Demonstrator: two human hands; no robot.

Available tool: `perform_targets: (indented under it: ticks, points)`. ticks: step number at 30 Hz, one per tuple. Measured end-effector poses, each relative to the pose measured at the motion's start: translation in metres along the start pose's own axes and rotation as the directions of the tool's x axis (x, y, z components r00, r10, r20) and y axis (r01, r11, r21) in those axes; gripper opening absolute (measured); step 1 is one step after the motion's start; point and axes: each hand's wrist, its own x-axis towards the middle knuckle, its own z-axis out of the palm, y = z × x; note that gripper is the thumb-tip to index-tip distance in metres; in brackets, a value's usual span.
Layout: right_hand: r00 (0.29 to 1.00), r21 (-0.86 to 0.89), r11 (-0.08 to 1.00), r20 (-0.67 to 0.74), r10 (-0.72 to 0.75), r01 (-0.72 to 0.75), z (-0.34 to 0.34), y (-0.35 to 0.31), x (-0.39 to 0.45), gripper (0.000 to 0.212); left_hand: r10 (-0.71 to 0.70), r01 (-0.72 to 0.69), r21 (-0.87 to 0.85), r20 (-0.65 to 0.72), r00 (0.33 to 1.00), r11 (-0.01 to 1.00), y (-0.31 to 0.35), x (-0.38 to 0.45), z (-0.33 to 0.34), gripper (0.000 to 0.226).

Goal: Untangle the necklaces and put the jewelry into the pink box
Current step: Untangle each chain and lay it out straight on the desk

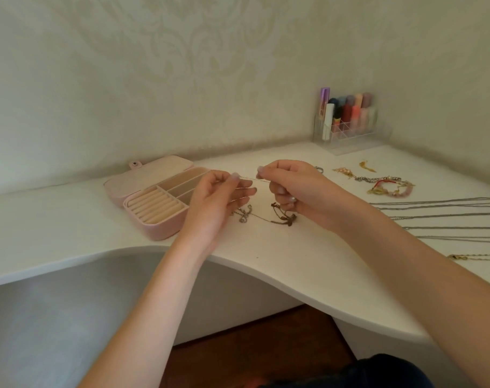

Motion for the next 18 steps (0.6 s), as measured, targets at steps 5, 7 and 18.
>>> perform_targets:
  ticks: [5,7,18]
  points:
    - [0.992,-0.052,0.998,-0.118,-0.034,0.028,-0.006,-0.002,0.0,0.015,-0.036,0.033,-0.113,-0.026,0.999,0.993,0.0,0.002,-0.003,0.014]
    - [0.982,-0.169,0.98,-0.139,-0.127,0.103,-0.005,-0.001,0.0,0.018,-0.008,0.007,-0.039,-0.024,1.0,0.999,-0.002,0.002,-0.003,0.011]
    - [0.984,-0.145,0.974,-0.006,-0.175,0.173,0.005,-0.001,-0.008,0.019,0.121,-0.118,0.18,-0.007,0.993,0.977,-0.005,0.0,-0.004,0.011]
